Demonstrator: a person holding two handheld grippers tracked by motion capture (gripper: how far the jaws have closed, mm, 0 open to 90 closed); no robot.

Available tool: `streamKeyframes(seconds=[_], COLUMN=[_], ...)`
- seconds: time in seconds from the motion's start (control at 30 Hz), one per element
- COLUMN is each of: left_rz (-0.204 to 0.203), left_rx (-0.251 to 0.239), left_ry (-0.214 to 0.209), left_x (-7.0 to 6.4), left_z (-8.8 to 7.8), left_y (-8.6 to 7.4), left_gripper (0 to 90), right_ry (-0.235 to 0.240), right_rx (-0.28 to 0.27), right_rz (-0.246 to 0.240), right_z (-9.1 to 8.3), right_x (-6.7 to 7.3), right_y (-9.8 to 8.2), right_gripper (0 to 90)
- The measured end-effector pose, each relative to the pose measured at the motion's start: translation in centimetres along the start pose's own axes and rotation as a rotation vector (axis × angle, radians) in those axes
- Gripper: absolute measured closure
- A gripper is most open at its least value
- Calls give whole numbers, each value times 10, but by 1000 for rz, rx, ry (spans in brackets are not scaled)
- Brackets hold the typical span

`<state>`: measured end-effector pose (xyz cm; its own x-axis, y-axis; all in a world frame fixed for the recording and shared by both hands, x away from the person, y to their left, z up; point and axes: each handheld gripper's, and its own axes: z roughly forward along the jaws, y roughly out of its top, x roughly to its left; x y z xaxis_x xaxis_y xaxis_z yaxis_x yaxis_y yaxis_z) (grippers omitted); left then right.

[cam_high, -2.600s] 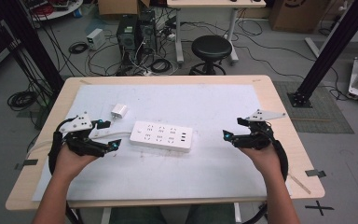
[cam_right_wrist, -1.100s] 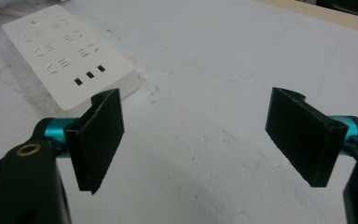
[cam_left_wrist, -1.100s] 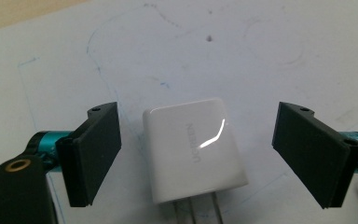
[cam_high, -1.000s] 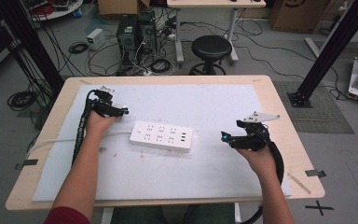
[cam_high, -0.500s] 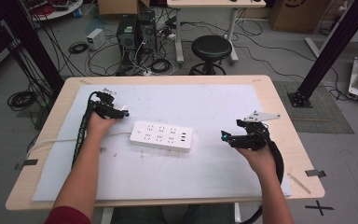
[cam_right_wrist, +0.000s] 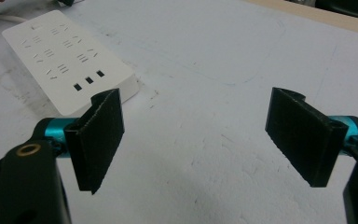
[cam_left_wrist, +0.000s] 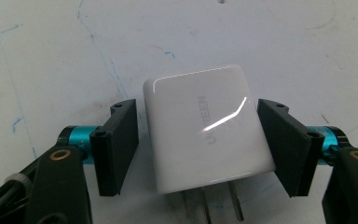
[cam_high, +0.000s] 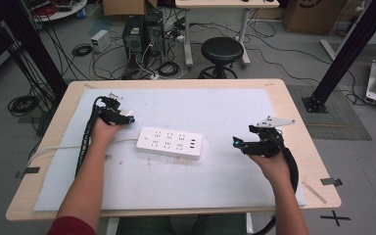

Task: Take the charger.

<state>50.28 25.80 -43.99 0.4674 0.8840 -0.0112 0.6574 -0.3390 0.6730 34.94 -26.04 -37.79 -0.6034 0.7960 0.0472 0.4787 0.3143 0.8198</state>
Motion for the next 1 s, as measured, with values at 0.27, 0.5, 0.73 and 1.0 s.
streamKeyframes(seconds=[0.27,0.5,0.73,1.0], left_rz=[10,23,53,93], left_rx=[5,13,-23,-132], left_ry=[7,21,-3,-70], left_x=[-1,-2,-10,-27], left_z=[-1,-3,-27,-81], left_y=[1,2,2,-1], left_gripper=[386,424,425,425], right_ry=[-2,-1,21,58], right_rx=[-1,3,10,-5], right_rz=[2,6,0,-25], right_z=[-2,-1,-4,-18], right_x=[0,0,0,5], right_y=[0,0,2,13], right_gripper=[197,197,198,198])
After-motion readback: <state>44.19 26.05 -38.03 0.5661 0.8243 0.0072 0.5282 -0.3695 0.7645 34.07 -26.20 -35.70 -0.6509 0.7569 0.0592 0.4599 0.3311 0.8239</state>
